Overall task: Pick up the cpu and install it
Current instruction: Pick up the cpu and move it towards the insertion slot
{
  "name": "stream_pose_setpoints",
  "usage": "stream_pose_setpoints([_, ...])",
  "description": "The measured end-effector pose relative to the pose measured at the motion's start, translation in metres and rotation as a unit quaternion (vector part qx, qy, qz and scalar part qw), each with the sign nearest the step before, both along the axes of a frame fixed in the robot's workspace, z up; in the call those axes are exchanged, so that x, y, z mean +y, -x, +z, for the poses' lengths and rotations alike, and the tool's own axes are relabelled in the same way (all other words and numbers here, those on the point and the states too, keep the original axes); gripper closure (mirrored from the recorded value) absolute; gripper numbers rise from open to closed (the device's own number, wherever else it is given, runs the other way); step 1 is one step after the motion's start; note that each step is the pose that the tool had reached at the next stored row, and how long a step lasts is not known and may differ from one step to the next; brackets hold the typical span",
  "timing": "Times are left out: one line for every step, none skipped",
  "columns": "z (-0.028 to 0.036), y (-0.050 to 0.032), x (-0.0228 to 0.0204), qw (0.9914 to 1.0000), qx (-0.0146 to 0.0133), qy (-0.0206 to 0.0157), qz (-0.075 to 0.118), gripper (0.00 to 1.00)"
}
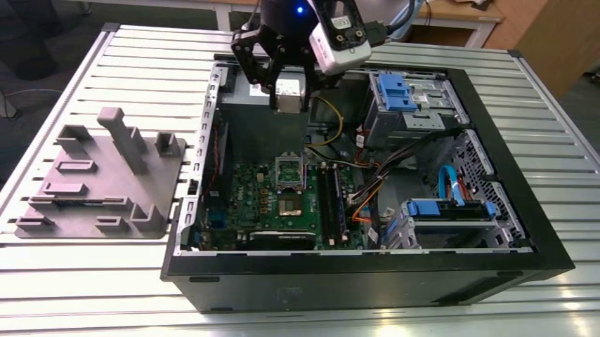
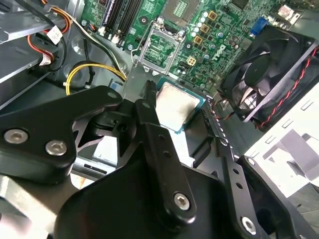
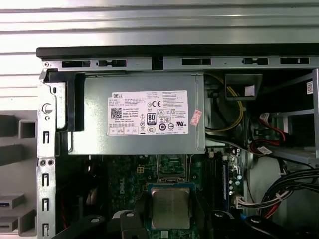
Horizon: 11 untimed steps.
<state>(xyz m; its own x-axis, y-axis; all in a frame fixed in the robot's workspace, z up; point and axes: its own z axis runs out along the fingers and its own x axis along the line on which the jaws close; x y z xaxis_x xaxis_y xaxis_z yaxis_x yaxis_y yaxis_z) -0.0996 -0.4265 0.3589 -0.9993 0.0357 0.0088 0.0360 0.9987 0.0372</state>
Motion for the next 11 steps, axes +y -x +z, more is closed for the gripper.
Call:
stream_pose_setpoints([-0.0004, 0.0, -0.0009, 1.0, 0.0, 0.0001, 0.0, 0.53])
stream_pose_setpoints([-0.0009, 0.0, -0.0018, 1.0, 0.0, 0.0002, 0.0, 0.53])
stream_pose_setpoints([-0.0014, 0.0, -0.0027, 1.0, 0.0, 0.0004, 0.0, 0.53])
stream_pose_setpoints([-0.0019, 0.0, -0.0038, 1.0, 0.0, 0.0004, 0.0, 0.53])
stream_pose_setpoints([-0.0026, 0.0, -0.0052, 1.0, 0.0, 0.0004, 0.0, 0.53])
stream_pose_setpoints([-0.0033, 0.0, -0.0066, 1.0, 0.0, 0.0004, 0.0, 0.53])
stream_pose_setpoints([-0.0043, 0.0, -0.008, 1.0, 0.0, 0.0004, 0.0, 0.53])
stream_pose_setpoints([-0.0059, 0.0, -0.0091, 1.0, -0.0001, 0.0003, 0.0, 0.53])
stream_pose_setpoints([-0.0077, 0.0, -0.01, 1.0, -0.0001, 0.0003, 0.0, 0.53])
stream_pose_setpoints([-0.0094, 0.0, -0.0107, 1.0, 0.0, 0.0004, 0.0, 0.53])
stream_pose_setpoints([-0.0112, 0.0, -0.0113, 1.0, 0.0, 0.0004, 0.0, 0.53])
